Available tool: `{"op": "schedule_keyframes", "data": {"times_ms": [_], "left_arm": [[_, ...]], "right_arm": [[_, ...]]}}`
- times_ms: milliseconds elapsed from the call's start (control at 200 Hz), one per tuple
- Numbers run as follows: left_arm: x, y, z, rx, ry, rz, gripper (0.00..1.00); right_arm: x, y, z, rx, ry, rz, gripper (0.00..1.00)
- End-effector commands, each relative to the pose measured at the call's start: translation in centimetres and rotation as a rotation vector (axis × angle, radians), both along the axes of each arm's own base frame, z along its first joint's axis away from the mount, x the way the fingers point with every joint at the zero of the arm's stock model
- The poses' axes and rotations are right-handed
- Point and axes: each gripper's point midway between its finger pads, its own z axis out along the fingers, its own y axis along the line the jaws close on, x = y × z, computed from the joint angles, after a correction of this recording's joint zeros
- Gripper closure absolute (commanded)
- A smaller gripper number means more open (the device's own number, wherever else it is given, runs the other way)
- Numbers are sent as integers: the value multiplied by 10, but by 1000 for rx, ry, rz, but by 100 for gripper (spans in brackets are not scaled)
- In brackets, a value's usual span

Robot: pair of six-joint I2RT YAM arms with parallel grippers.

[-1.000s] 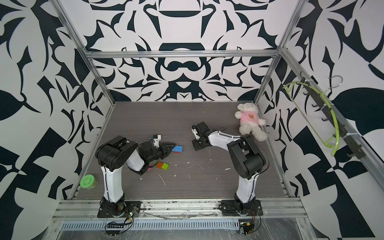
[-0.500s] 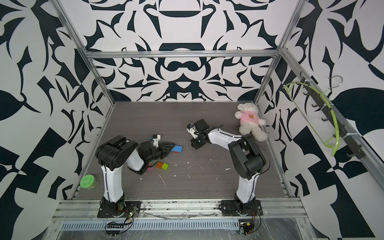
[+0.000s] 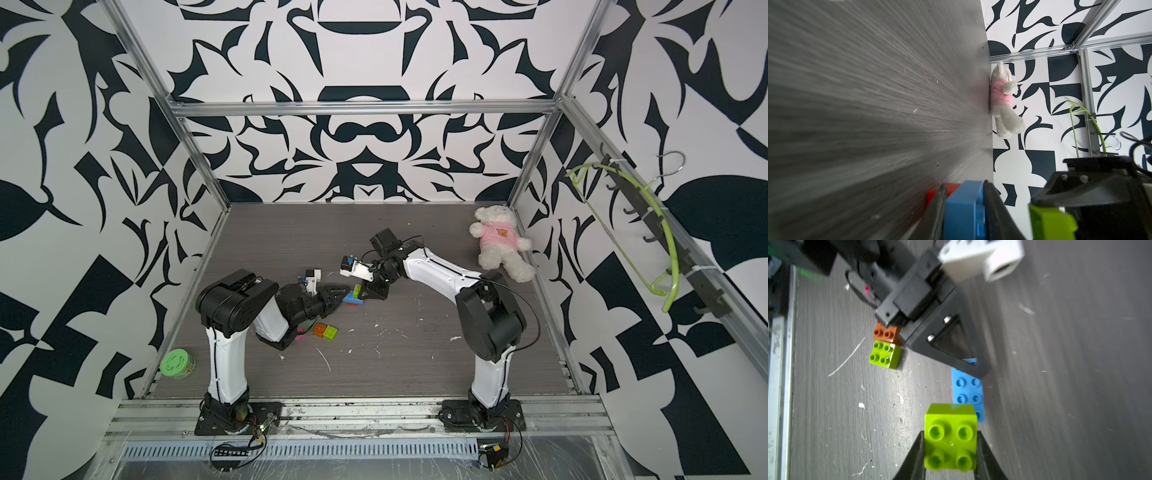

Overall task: Assemble the letter v with lego
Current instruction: Assemble the lego brick with the lego brick.

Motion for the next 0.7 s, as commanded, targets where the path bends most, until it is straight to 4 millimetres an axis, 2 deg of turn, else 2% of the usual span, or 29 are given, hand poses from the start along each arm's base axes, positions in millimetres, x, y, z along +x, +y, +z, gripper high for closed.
{"op": "schedule_keyframes", "data": {"times_ms": [0, 350, 695], "left_arm": [[-1, 2, -16, 28, 37, -4, 79], [0, 3, -20, 31, 47, -5, 79], [0, 6, -25, 35, 60, 1, 80]], "right_arm": [[3, -3, 4, -47, -27, 29, 100], [24, -2, -13, -108, -55, -1, 100], [23, -8, -25, -147, -41, -4, 100]]}}
